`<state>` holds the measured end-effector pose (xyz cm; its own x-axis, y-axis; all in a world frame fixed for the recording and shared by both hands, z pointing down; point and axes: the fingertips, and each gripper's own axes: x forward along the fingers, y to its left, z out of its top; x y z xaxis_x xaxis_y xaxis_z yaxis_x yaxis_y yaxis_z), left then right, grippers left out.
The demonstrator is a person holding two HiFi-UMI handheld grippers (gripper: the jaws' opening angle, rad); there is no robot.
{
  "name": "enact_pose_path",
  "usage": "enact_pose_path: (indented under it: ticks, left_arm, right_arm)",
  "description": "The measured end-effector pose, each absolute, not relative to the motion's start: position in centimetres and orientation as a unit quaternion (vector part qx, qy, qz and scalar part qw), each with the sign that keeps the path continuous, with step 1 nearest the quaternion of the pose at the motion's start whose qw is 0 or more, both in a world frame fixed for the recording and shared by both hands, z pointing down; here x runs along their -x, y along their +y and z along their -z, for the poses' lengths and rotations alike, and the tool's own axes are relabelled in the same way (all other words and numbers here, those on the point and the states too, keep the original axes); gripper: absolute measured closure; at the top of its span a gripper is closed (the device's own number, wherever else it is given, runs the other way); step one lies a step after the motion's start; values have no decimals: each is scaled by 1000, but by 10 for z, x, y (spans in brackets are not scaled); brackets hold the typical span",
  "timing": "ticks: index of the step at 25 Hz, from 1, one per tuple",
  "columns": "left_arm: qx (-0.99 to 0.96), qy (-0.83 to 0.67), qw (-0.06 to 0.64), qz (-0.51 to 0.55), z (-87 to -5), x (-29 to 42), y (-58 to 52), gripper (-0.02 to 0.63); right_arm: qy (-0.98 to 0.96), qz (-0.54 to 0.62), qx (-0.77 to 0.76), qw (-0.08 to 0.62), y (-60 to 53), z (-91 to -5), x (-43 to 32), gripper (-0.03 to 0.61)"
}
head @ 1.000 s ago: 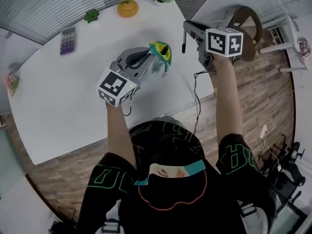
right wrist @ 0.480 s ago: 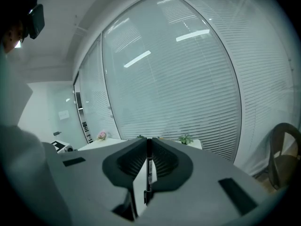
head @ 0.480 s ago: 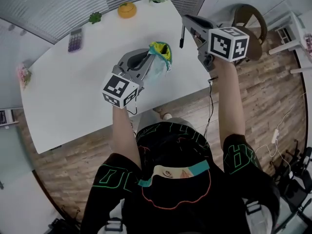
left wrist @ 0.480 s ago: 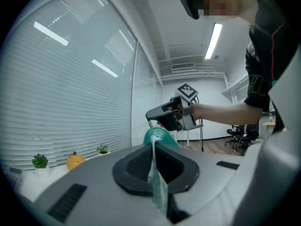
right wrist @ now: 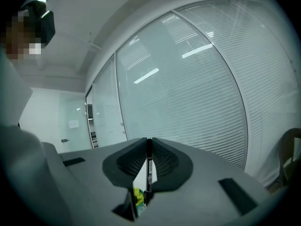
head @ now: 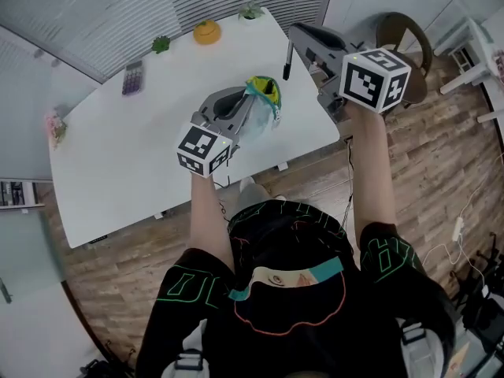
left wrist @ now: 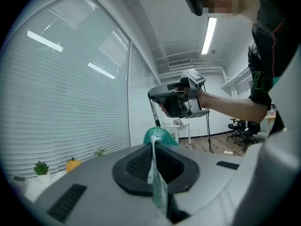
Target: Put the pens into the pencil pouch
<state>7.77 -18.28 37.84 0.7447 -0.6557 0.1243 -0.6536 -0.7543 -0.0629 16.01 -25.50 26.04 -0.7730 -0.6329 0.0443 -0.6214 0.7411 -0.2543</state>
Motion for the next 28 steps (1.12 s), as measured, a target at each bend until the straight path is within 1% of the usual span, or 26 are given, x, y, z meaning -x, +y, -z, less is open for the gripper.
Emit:
enact_pose_path:
  ticks: [3, 11, 24, 28]
  left_arm:
    - [934, 351, 16, 74, -377, -78, -190, 609]
    - [932, 352, 28, 77, -367, -87, -192, 609]
    - [934, 349, 51, 63, -344, -91, -189, 609]
    - [931, 356, 55, 52, -338, -91, -188, 609]
  right_arm:
    - [936, 121, 328, 47, -253, -246, -159, 541]
    - [941, 132, 298, 86, -241, -231, -146, 541]
    - [938, 161, 290, 100, -240, -253, -135, 541]
    - [939, 163, 290, 90, -231, -262, -131, 541]
